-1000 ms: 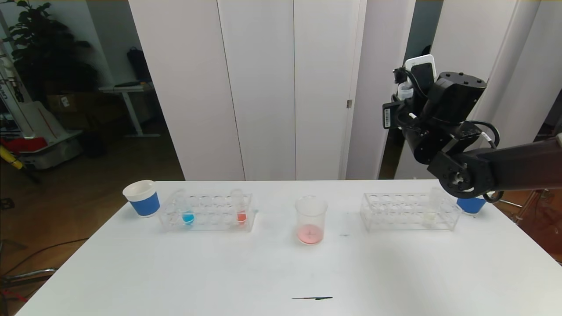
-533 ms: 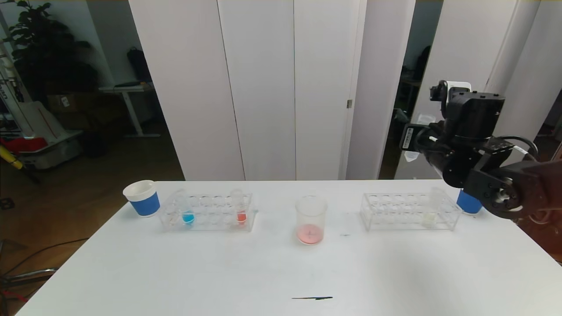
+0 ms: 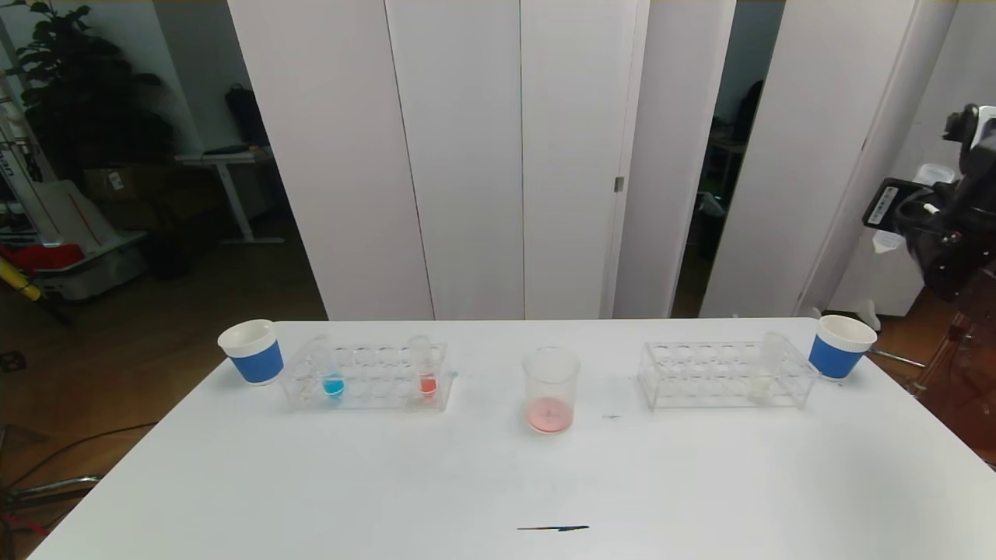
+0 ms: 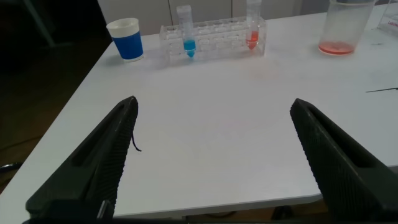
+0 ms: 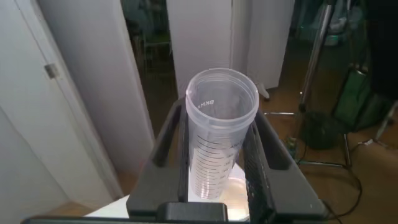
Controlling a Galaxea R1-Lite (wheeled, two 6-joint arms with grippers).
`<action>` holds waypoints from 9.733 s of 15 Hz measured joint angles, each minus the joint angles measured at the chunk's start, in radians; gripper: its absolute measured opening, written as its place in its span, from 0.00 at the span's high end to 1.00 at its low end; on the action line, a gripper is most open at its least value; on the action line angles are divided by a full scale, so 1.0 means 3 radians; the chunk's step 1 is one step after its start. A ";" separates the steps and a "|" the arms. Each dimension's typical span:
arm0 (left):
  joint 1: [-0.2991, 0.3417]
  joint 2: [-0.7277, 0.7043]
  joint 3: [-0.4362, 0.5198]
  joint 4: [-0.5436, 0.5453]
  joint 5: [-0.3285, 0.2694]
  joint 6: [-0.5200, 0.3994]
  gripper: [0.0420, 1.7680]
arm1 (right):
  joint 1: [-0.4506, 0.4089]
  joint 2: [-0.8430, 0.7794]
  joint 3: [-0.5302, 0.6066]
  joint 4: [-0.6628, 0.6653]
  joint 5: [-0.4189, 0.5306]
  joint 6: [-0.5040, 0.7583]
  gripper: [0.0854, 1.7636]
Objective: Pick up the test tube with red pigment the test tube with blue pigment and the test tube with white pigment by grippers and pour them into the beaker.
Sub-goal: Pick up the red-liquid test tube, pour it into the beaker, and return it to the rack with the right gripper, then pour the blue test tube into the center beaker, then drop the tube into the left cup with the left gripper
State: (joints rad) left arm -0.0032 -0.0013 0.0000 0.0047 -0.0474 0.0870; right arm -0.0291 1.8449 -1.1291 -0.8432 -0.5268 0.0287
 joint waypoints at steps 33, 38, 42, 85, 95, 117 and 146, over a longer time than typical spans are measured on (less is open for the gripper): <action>0.0000 0.0000 0.0000 0.0000 0.0000 0.0000 0.01 | -0.0594 0.1611 0.0012 -0.0616 0.0539 0.0051 0.22; 0.0000 0.0000 0.0000 0.0000 0.0001 -0.0001 0.01 | -0.0572 0.1287 0.0270 -0.0592 0.0563 0.0065 0.01; 0.0000 0.0000 0.0000 0.0000 0.0001 0.0000 0.01 | -0.0555 0.0585 0.0784 -0.0558 0.0600 0.0035 0.01; 0.0000 0.0000 0.0000 -0.0001 0.0001 -0.0001 0.01 | 0.0101 -0.6154 0.3677 0.3001 0.1770 -0.0155 0.01; 0.0000 0.0001 0.0000 -0.0001 0.0019 -0.0045 0.01 | 0.0100 -0.6154 0.3677 0.3003 0.1770 -0.0156 0.01; -0.0002 0.0764 -0.1525 0.0309 0.0067 -0.0099 0.01 | 0.0099 -0.6154 0.3677 0.3003 0.1770 -0.0156 0.01; -0.0249 0.6028 -0.1406 -0.3543 0.0414 -0.0326 0.01 | 0.0101 -0.6154 0.3677 0.3004 0.1769 -0.0156 0.01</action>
State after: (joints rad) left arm -0.0779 1.8072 -0.4219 -1.0583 0.0768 -0.0109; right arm 0.0013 -0.0013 -0.0260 0.0581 0.0038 -0.0181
